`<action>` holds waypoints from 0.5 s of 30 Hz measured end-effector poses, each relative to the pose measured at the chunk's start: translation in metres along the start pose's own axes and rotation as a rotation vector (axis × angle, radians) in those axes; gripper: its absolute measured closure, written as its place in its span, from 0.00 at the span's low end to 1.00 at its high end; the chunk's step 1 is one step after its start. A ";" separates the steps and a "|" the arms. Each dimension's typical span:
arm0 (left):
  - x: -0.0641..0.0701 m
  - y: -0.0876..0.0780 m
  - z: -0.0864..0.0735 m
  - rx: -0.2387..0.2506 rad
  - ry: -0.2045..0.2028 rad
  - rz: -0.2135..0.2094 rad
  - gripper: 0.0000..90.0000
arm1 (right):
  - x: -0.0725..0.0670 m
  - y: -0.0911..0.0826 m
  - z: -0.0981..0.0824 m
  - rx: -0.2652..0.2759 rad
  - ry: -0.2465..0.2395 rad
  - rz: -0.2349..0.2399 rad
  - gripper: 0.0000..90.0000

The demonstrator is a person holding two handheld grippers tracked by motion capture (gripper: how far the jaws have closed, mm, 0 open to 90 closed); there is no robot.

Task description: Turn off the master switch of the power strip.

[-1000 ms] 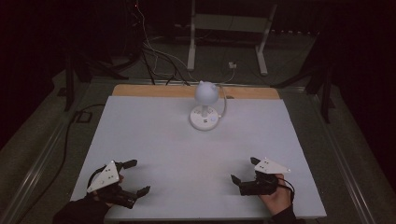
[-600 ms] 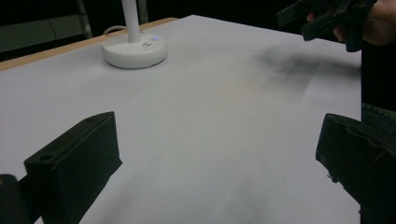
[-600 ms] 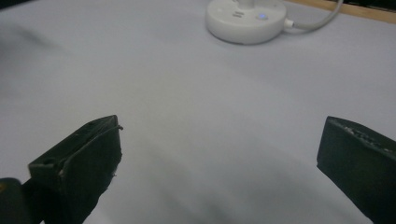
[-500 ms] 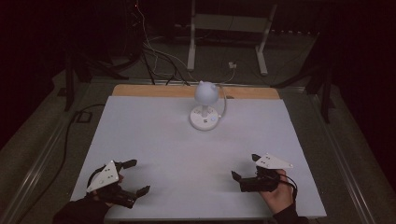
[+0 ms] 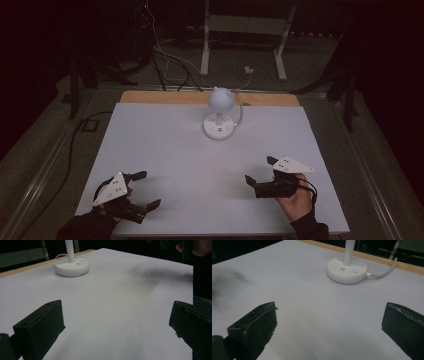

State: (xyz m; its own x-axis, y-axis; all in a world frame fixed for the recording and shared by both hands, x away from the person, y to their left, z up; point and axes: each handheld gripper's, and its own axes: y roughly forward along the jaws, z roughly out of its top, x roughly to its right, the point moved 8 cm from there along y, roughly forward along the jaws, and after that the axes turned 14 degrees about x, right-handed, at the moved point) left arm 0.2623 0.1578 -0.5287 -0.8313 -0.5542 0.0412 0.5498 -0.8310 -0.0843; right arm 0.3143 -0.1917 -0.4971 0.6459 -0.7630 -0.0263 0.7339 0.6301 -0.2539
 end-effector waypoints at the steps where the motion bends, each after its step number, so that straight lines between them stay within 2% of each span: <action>1: 0.000 0.000 0.000 -0.001 -0.001 0.000 0.00 | 0.000 0.001 0.002 0.004 -0.003 0.000 0.00; 15: 0.001 -0.001 0.000 -0.002 0.003 -0.001 0.00 | 0.001 0.014 0.019 0.021 -0.004 0.017 0.00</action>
State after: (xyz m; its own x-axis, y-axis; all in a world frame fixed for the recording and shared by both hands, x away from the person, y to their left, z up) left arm 0.2613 0.1580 -0.5284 -0.8323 -0.5530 0.0386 0.5486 -0.8316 -0.0861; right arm 0.3291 -0.1810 -0.4821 0.6591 -0.7516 -0.0267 0.7270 0.6457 -0.2336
